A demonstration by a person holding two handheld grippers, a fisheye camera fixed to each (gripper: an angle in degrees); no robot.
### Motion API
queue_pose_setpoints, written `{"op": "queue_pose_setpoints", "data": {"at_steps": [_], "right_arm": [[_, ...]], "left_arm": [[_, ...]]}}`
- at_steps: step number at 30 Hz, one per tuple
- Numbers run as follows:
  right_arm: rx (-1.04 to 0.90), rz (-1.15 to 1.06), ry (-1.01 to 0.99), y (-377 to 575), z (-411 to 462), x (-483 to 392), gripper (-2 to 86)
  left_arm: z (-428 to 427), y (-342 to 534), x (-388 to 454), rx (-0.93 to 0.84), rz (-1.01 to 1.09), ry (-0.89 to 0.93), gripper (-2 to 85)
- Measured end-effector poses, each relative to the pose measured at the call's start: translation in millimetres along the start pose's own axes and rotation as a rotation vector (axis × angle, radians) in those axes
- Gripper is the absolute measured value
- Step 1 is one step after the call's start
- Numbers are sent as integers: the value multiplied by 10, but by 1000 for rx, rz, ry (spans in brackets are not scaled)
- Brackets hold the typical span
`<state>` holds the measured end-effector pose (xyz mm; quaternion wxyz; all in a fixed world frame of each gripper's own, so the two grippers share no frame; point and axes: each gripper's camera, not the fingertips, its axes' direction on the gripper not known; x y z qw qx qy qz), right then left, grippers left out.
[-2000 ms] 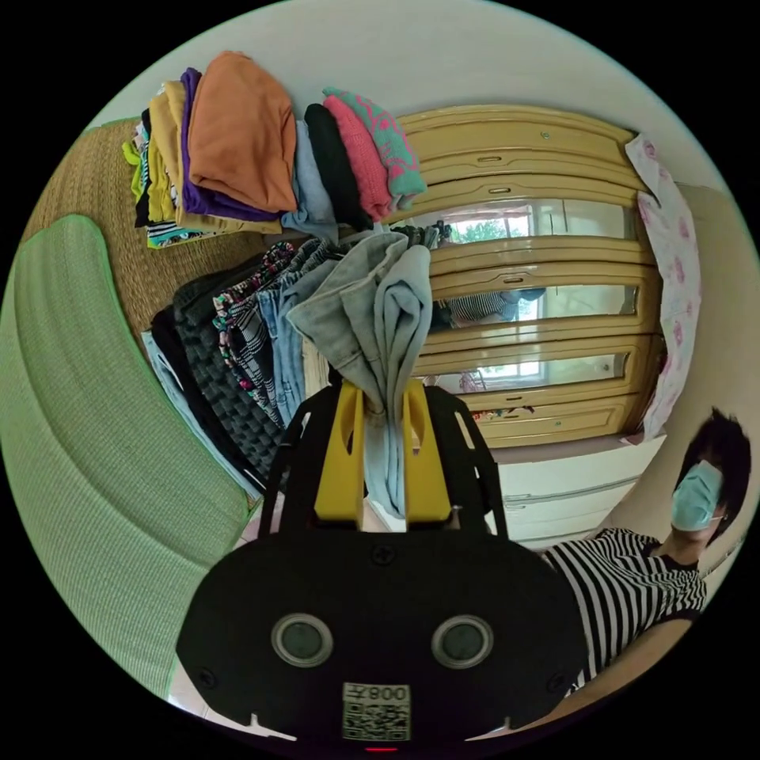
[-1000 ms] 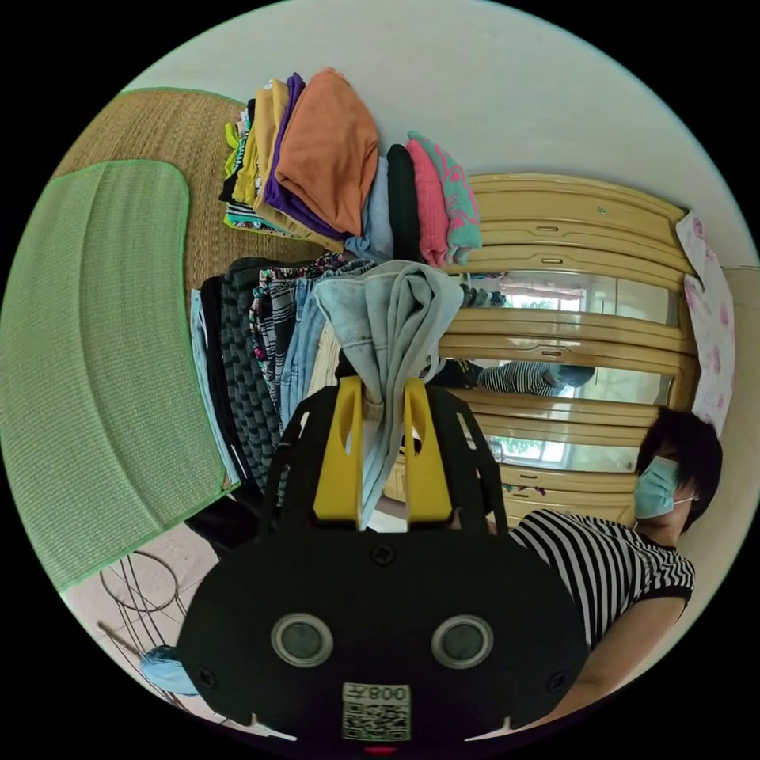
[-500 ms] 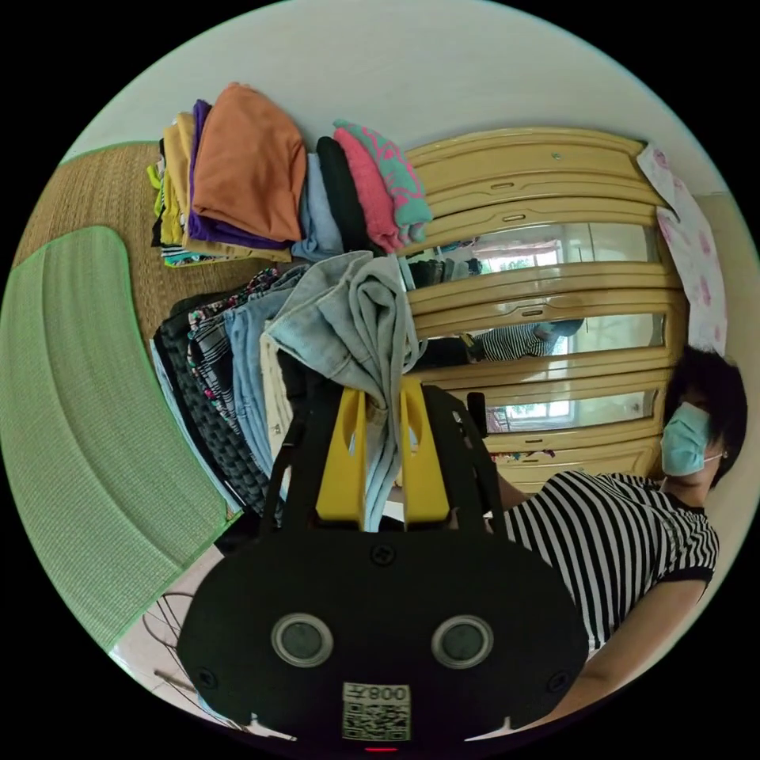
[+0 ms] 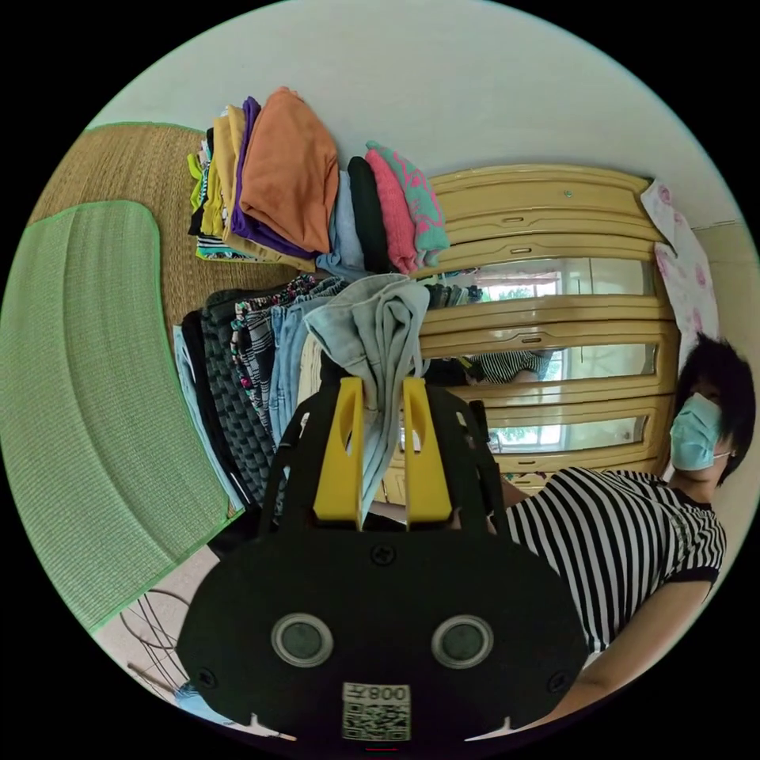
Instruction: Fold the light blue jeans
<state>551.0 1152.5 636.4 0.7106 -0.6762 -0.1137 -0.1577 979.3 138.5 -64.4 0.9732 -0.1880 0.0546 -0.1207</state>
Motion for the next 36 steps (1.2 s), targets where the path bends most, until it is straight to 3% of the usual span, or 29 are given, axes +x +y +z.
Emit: {"op": "queue_pose_setpoints", "data": {"at_steps": [6,10,13,19,28,36], "right_arm": [[-129,-339,37,-839,716,-1508,0],[-303,-475,315,-1155,1618,-2201,1],[-318,-560,432,-1191,1821,-2534,1],[-420,-395,245,-1470,1698,-2637,1],[-158,-625,433,-1613,1468,-4107,1],[-238,-759,640,-1854,2213,-4633,1]], "left_arm": [[-30,5,-72,17,-3,-5,76],[33,-107,-184,20,-8,-11,73],[44,-171,-243,20,-4,-62,69],[80,-297,-428,25,-5,-31,66],[231,-565,-481,21,17,15,63],[310,-894,-533,58,-18,-43,62]]}}
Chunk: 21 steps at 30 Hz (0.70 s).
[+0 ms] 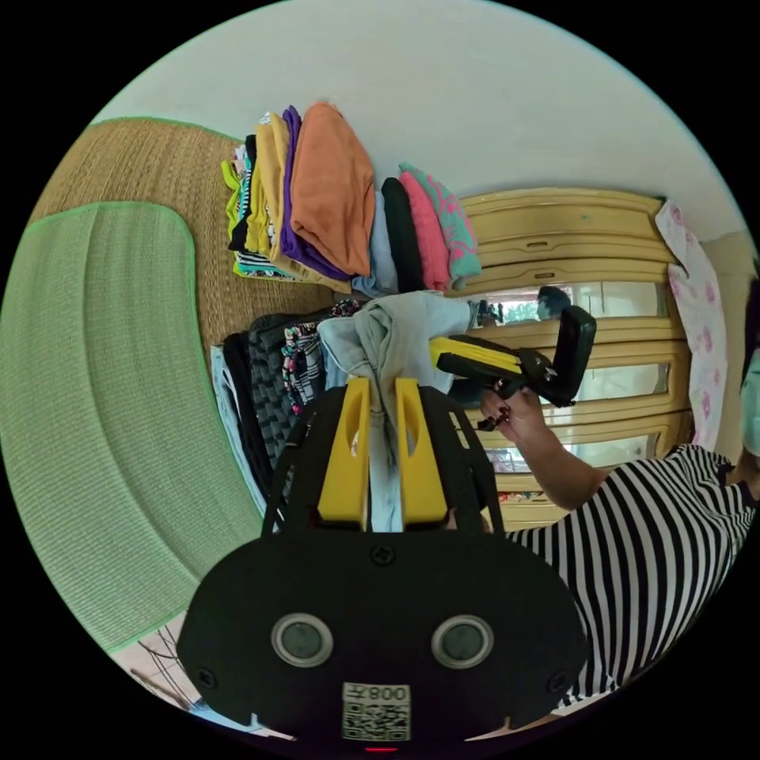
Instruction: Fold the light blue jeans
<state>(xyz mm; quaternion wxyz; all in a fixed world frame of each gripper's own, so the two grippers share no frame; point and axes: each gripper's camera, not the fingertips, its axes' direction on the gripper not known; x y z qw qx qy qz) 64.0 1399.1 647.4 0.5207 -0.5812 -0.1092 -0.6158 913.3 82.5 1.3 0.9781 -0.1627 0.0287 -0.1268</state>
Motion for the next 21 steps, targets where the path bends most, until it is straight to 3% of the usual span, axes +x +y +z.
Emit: {"op": "queue_pose_setpoints", "data": {"at_steps": [4,12,18,21], "right_arm": [[-33,-1,-3,-155,37,-11,1],[70,-44,-97,23,-14,32,0],[147,3,-496,401,-124,573,0],[287,85,-638,733,-223,1022,0]], "left_arm": [[124,-196,107,2,36,-54,64],[300,-362,300,71,-7,8,70],[120,-111,348,303,-139,103,66],[156,20,136,458,-284,178,47]]}}
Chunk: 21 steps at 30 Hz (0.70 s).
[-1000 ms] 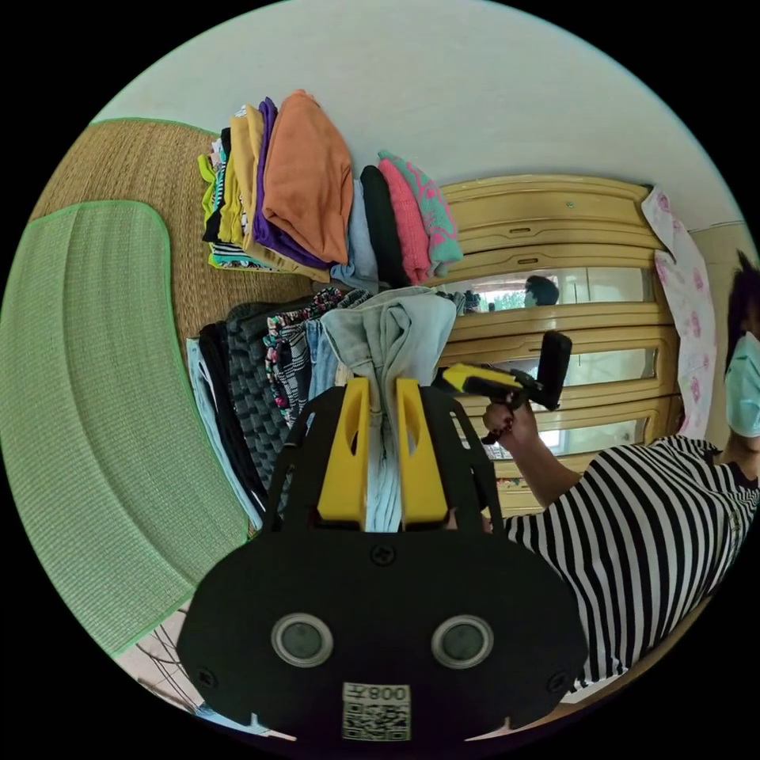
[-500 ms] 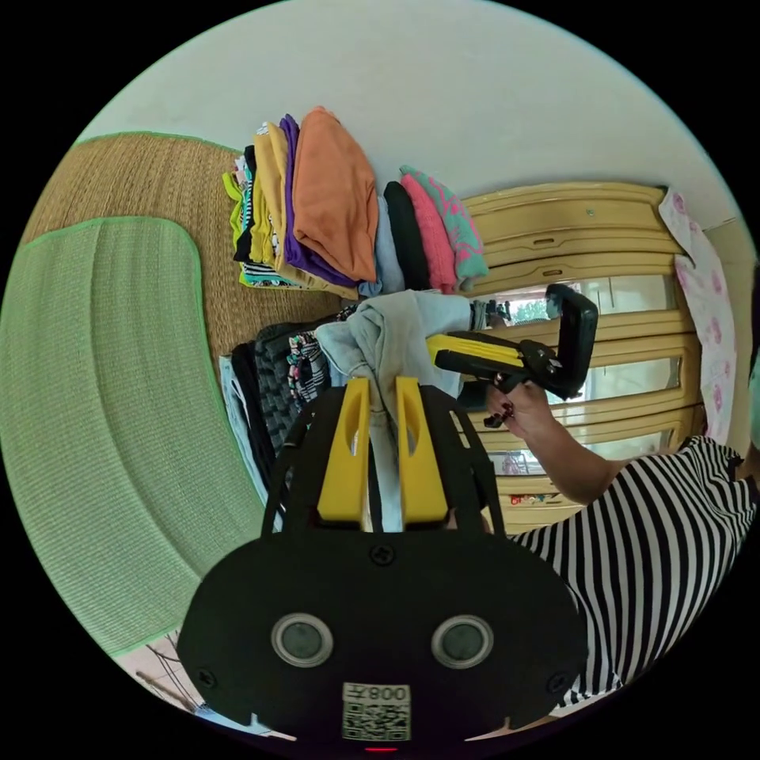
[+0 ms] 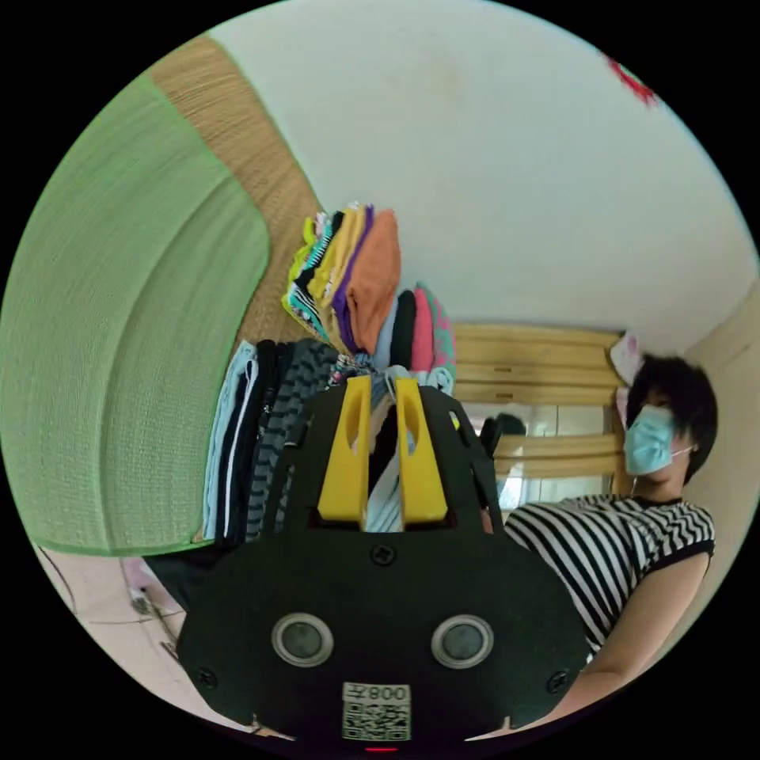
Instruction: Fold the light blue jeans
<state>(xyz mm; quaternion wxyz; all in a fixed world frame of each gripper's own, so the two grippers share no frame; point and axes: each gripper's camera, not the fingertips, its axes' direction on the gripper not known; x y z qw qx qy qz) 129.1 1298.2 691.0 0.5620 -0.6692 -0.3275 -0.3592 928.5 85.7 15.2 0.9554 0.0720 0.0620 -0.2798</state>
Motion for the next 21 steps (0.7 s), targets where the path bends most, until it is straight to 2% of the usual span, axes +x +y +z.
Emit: {"op": "queue_pose_setpoints", "data": {"at_steps": [2,6,9,11,14,16,21], "right_arm": [[116,105,-77,221,-248,419,-1],[301,283,-230,599,-360,1081,-1],[264,414,-4,784,-135,1429,-1],[87,459,329,745,258,1543,-1],[-67,356,551,640,904,1561,0],[-102,315,582,594,1283,1579,-1],[-91,257,556,541,2045,1569,-1]], "left_arm": [[177,49,-239,62,-110,-36,24],[741,72,-532,-10,-257,-153,8],[1203,14,-577,-64,-350,-336,3],[1554,-117,-507,-128,-385,-578,2],[2019,-339,-392,-192,-310,-747,1],[2271,-449,-350,-199,-272,-789,1],[2775,-575,-261,-134,-199,-760,2]]}}
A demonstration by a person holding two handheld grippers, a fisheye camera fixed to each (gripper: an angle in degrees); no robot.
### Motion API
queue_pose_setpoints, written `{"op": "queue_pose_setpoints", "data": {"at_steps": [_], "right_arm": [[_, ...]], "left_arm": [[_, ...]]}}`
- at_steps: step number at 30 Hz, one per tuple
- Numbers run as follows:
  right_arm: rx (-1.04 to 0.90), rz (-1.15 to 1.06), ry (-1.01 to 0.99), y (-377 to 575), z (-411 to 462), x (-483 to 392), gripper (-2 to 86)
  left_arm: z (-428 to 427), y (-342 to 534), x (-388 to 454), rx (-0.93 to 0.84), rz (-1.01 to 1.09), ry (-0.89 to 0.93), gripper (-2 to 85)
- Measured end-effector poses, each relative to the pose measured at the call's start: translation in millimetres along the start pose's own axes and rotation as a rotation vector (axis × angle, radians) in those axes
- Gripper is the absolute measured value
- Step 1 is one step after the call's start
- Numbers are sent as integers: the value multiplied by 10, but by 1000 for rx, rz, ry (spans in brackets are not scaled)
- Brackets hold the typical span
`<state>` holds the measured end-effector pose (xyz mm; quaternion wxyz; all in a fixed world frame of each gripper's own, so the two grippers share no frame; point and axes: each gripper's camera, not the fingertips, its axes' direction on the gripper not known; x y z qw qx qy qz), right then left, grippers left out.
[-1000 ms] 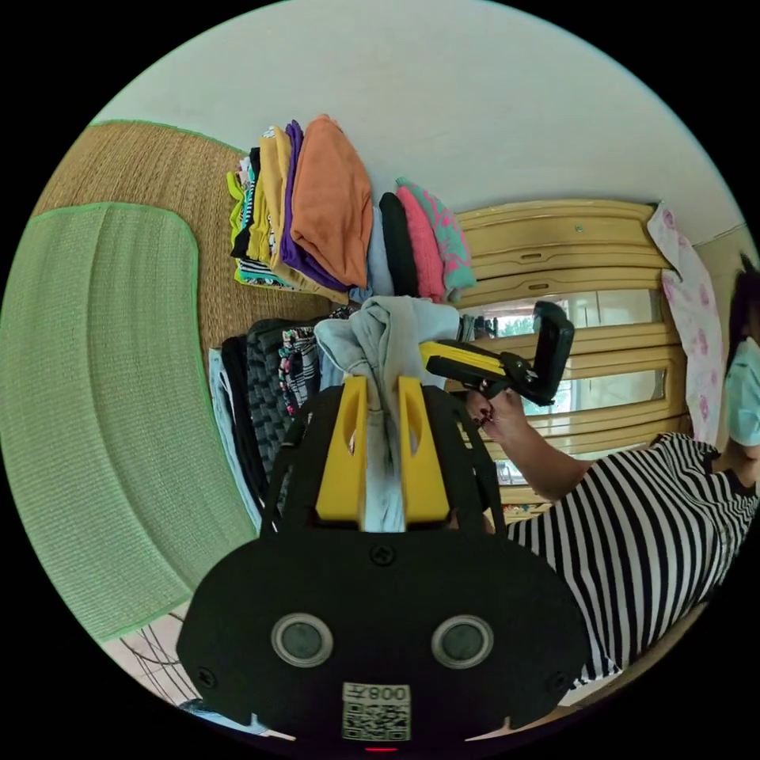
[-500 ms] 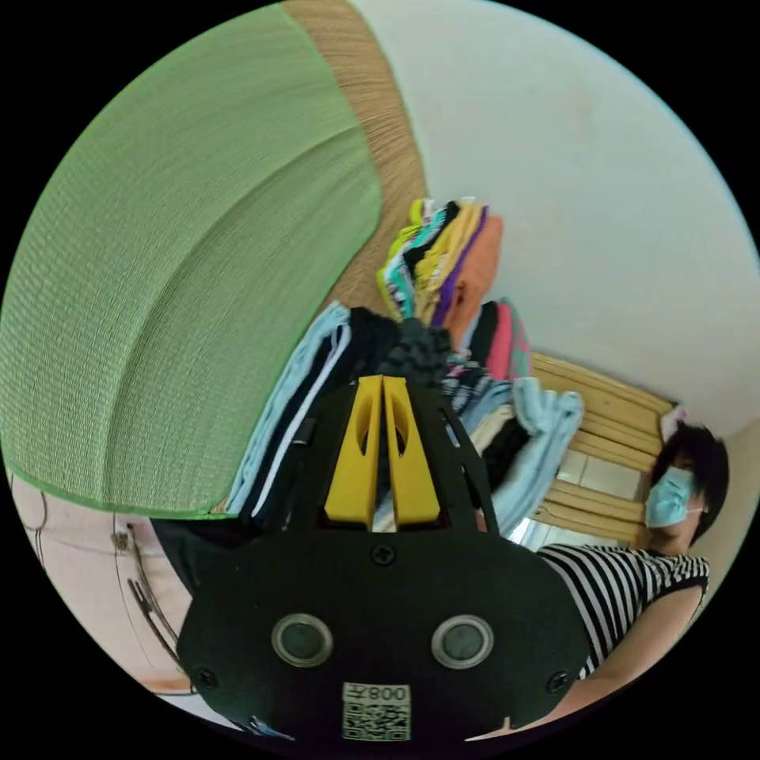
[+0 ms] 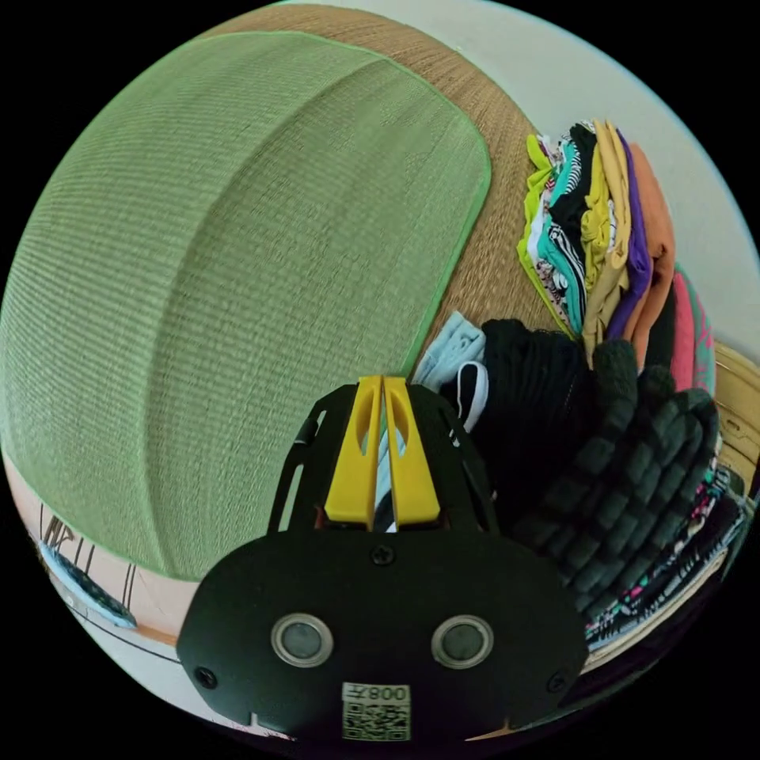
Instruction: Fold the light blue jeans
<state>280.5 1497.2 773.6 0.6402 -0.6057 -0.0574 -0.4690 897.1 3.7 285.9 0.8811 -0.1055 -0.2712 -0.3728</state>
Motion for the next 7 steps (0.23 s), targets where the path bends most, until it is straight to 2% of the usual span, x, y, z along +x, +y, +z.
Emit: {"op": "queue_pose_setpoints", "data": {"at_steps": [2,7], "right_arm": [[-38,-57,45,47,316,-238,-1],[52,-63,110,291,492,-562,0]], "left_arm": [[91,51,166,40,37,-2,2],[152,240,291,117,95,80,3]]}}
